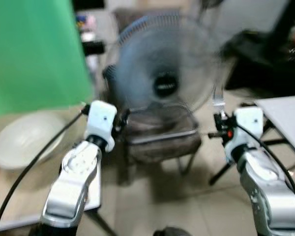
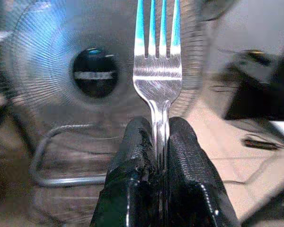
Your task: Setting the table
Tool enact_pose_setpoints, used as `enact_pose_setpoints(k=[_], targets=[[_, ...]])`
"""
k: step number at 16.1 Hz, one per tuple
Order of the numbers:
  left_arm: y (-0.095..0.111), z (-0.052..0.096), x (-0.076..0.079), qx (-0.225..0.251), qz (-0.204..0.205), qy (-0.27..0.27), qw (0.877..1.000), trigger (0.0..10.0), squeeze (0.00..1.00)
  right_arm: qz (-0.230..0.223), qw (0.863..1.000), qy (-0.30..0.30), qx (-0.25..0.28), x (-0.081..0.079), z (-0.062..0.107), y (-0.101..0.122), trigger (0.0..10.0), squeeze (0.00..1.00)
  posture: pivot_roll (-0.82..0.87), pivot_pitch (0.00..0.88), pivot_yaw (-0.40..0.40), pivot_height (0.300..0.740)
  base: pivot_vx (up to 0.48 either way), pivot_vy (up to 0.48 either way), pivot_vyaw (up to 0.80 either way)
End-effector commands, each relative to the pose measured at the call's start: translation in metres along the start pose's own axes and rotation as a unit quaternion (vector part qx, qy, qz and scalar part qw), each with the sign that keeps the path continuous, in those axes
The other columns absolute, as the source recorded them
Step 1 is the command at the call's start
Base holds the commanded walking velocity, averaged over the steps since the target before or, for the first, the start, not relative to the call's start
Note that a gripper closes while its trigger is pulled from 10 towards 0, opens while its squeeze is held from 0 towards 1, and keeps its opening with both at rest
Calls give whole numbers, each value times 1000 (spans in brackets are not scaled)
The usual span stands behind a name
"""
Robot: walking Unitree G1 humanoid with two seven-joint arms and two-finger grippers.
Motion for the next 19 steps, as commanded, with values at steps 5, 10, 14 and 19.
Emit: enact_pose_setpoints(k=[5,10,14,19], targets=[[0,-9,-5,1,8,3,1000,10000,0,3,1000,-15,7,6,6,10,10000,0,7,0,43,740,0,0,-800],[-5,-8,-8,-4,14,11,1000,10000,0,-9,1000,-22,-16,4,7,4,10000,0,-6,0,50,740,0,0,-800],[-4,-4,-7,-3,23,23,999,10000,0,-5,1000,-7,-20,1,3,5,10000,0,15,0,29,740,0,0,-800],[-9,-4,-4,-7,26,22,999,10000,0,6,999,-11,-30,4,5,3,10000,0,8,0,21,740,0,0,-800]])
Point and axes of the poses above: a point about 5 cm out from each wrist's last joint towards the gripper, its own z axis pointing back from the gripper into the wrist, its own y axis along the axis of the wrist's last joint, x = y × z, the point moved 3 cm from there along -z, pointing out of the wrist towards the gripper, and after that the axes turned 6 degrees about z, right-handed, at the moved point
